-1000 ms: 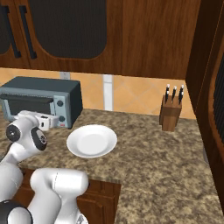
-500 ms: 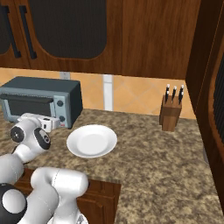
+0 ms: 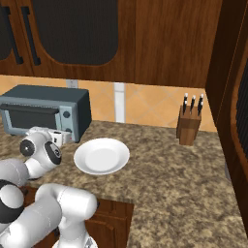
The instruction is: Pick up the kebab skewer and baguette bread, and place them inside the toaster oven. Close the toaster oven door and start by setting the timer.
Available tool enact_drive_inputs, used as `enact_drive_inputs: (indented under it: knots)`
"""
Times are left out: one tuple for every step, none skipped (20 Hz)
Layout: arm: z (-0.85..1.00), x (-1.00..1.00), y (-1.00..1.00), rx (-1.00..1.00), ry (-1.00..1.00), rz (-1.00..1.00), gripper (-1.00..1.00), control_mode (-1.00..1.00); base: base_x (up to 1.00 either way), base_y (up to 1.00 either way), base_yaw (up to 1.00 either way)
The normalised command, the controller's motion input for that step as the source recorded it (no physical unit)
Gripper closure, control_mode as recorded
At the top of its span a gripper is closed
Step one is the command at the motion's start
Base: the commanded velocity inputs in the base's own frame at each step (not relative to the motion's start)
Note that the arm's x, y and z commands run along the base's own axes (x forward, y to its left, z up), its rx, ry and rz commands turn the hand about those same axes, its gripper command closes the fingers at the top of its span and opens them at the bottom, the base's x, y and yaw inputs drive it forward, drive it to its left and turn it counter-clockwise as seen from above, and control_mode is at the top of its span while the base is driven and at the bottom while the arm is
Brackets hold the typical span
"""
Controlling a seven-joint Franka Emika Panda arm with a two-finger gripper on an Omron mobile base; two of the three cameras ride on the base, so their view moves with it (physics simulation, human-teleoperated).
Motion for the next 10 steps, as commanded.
enact_drive_inputs:
  knots:
    - [-0.31, 0.30, -0.13, 0.00, 0.00, 0.02, -1.00, -1.00, 0.00, 0.00, 0.00]
    - [-0.31, 0.31, -0.14, 0.00, 0.00, 0.02, -1.00, -1.00, 0.00, 0.00, 0.00]
    - [-0.31, 0.31, -0.14, 0.00, 0.00, 0.02, -1.00, -1.00, 0.00, 0.00, 0.00]
    - [-0.32, 0.31, -0.11, 0.00, 0.00, 0.02, -1.00, -1.00, 0.00, 0.00, 0.00]
    - [-0.31, 0.31, -0.09, 0.00, 0.00, 0.01, -1.00, -1.00, 0.00, 0.00, 0.00]
    - [-0.31, 0.33, -0.03, 0.00, 0.00, 0.00, -1.00, -1.00, 0.00, 0.00, 0.00]
    - [-0.33, 0.32, 0.00, 0.00, 0.00, 0.00, -1.00, -1.00, 0.00, 0.00, 0.00]
    - [-0.33, 0.31, 0.00, 0.00, 0.00, 0.00, -1.00, -1.00, 0.00, 0.00, 0.00]
    - [-0.32, 0.31, 0.00, 0.00, 0.00, 0.00, -1.00, -1.00, 0.00, 0.00, 0.00]
    - [-0.31, 0.31, 0.00, 0.00, 0.00, 0.00, -1.00, -1.00, 0.00, 0.00, 0.00]
